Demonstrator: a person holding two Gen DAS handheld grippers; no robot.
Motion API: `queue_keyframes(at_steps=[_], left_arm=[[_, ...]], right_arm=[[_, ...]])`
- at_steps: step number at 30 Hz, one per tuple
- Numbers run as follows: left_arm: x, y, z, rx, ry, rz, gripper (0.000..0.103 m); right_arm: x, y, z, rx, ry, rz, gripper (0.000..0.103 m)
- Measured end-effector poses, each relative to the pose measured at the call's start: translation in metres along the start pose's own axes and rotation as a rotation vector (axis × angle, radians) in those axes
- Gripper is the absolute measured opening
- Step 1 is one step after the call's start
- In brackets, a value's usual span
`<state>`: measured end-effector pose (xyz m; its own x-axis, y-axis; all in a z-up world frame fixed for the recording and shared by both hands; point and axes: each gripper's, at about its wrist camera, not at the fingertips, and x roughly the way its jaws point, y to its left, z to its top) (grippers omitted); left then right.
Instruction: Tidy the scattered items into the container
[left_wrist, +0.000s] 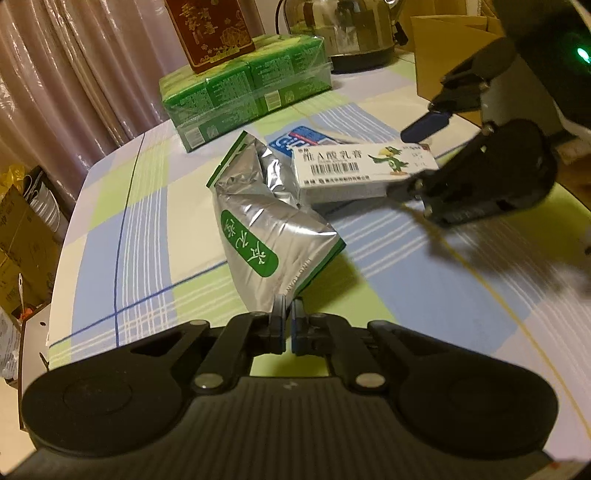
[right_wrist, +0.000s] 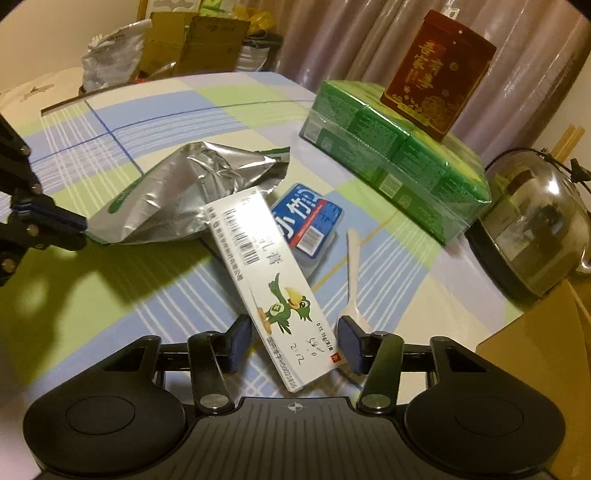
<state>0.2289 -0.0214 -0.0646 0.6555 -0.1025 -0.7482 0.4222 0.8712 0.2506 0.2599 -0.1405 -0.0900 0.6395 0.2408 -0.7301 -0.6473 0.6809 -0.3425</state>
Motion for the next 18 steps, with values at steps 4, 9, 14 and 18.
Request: queue_keyframes(at_steps=[4,9,14,18], left_arm=[[-0.015,-0.004,-0.011,0.008,0.018,-0.013,0.0],[-0.043,-0.018,-0.035,0.02,0.045,-0.041,0.0],[-0.071,-0.028,-0.056,-0.033,0.077,-0.055,0.0],[-0.09,-0.02,-0.066,-0.137,0.089,-0.103,0.01]], right_arm=[[-0.015,0.007,-0.005,0.042,0.031,0.019,0.037],[-0.047,0.013,-0.02,0.234,0.096,0.12,0.035],[-0.075,0.02,-0.035,0.355,0.122,0.176,0.035],[-0.091,0.025,-0.042,0.368,0.109,0.161,0.046]])
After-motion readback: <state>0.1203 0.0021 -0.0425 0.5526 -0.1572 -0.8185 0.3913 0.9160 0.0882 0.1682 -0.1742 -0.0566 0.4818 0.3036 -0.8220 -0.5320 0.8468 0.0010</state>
